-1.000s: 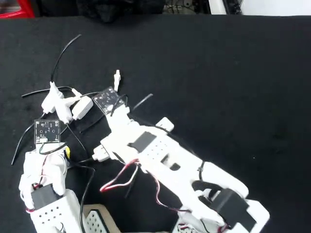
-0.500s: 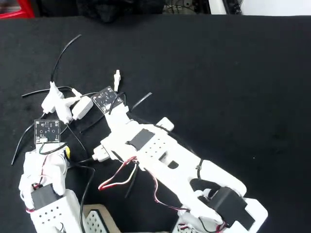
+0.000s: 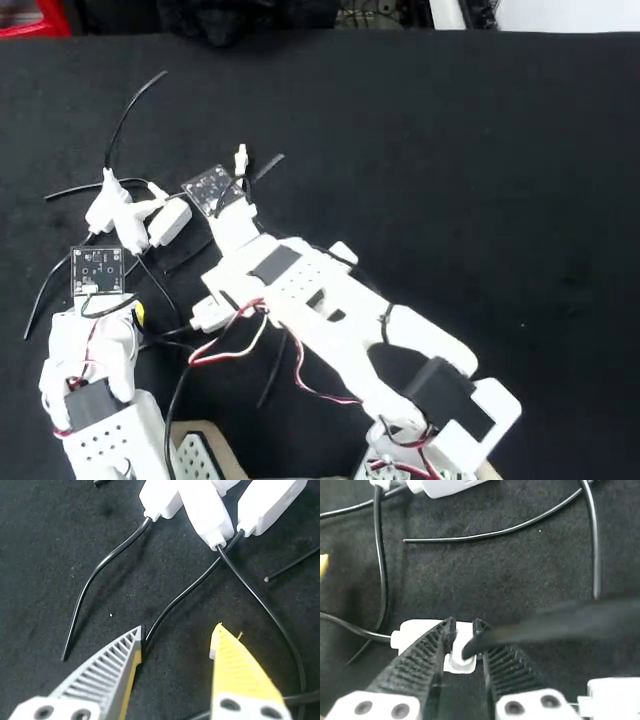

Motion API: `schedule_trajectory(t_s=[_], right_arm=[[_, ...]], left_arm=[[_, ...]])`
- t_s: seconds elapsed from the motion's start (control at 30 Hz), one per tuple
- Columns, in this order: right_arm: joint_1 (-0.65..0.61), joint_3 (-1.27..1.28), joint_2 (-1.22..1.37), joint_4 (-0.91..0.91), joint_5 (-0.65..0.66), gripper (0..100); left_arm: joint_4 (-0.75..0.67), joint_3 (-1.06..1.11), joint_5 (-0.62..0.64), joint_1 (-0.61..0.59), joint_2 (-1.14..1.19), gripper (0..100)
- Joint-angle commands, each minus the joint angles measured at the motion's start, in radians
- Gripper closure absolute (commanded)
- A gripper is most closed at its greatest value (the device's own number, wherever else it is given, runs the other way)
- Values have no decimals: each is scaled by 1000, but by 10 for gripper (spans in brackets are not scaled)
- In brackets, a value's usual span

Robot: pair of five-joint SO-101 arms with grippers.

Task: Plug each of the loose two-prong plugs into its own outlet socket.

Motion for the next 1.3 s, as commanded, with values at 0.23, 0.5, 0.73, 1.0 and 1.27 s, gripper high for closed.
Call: schedule_trajectory(t_s=[0.23,0.5,0.73,1.0,1.27], right_arm=[[-34,-45,64,64,-5,987],[-98,-61,137,68,-2,987],[-115,-70,128,83,95,986],[-120,-159,-13,310,164,657],[-118,-162,-334,557,256,599]], left_arm=[[-6,21,-9,-5,-2,777],[-6,21,-11,-7,-2,776],[-8,21,-11,-4,-2,774],[-11,21,-11,-2,-2,773],[-9,21,-11,2,-2,773]])
